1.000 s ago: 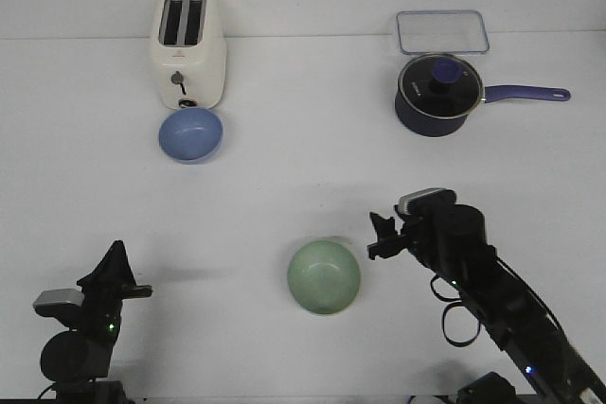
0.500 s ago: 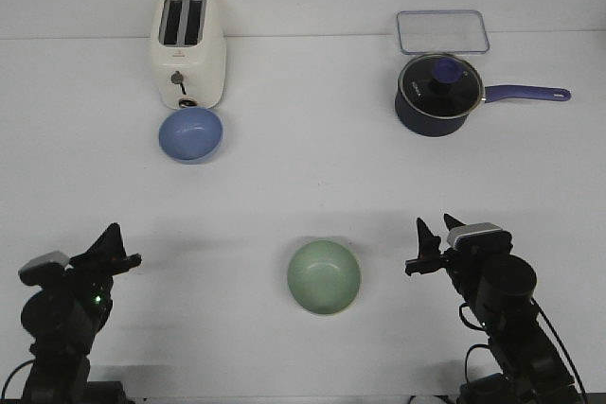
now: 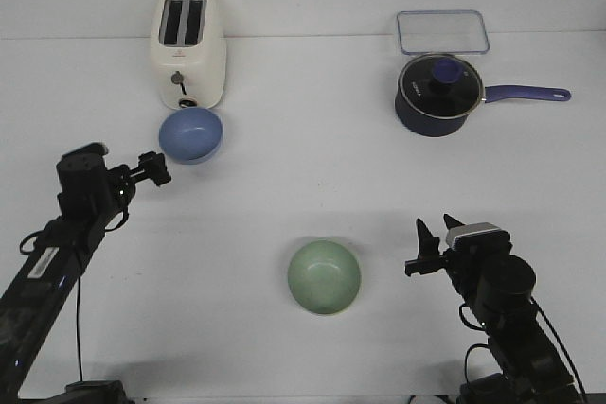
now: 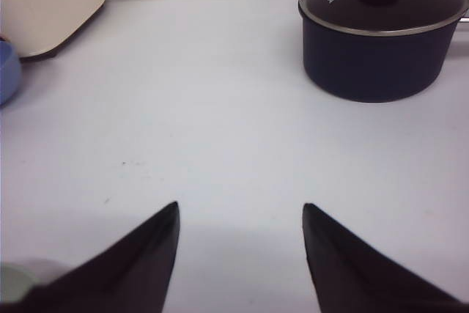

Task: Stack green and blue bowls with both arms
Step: 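Reach the left gripper to the light blue bowl and grip its rim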

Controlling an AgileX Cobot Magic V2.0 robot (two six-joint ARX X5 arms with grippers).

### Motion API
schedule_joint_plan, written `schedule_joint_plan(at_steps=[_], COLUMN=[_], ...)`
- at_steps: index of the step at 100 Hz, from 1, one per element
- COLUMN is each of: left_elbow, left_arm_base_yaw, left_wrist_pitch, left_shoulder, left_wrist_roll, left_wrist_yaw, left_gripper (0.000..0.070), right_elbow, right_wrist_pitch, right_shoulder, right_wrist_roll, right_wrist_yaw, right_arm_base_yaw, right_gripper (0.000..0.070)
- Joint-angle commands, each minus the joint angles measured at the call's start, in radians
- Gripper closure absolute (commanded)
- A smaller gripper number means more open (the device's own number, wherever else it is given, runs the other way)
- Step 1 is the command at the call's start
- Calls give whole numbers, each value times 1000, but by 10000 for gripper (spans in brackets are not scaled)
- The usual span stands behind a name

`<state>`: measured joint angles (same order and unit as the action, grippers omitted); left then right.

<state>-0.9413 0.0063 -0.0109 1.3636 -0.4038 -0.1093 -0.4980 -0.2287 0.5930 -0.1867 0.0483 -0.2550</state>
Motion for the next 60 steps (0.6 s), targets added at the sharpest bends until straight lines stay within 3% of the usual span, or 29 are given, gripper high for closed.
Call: schedule_joint_plan(at_steps=[1,34,44,56,60], left_elbow=[-66,-343,-397,-407,-407], left_arm_base_yaw=[2,-7,-13,-14,-14], left_wrist_pitch=[9,-15,-45,-48,-48], left_shoulder=[99,483,551,575,574], left_wrist_roll=[19,18,19,25,26], left_wrist_yaw=[-5,-50,-50,-50,-50], left_gripper=[120,140,331,690,683], right_elbow=[-5,-5,-5,-5,-5], right_wrist_pitch=[0,-12,-14,-19,-19], right_shoulder=[4,4,4,4,4], right_wrist_roll=[9,9,9,10,10], right_wrist_yaw=[5,5,4,4,4], right_arm_base_yaw=[-3,-3,-3,-3,-3], right_gripper=[372,372,372,372,372])
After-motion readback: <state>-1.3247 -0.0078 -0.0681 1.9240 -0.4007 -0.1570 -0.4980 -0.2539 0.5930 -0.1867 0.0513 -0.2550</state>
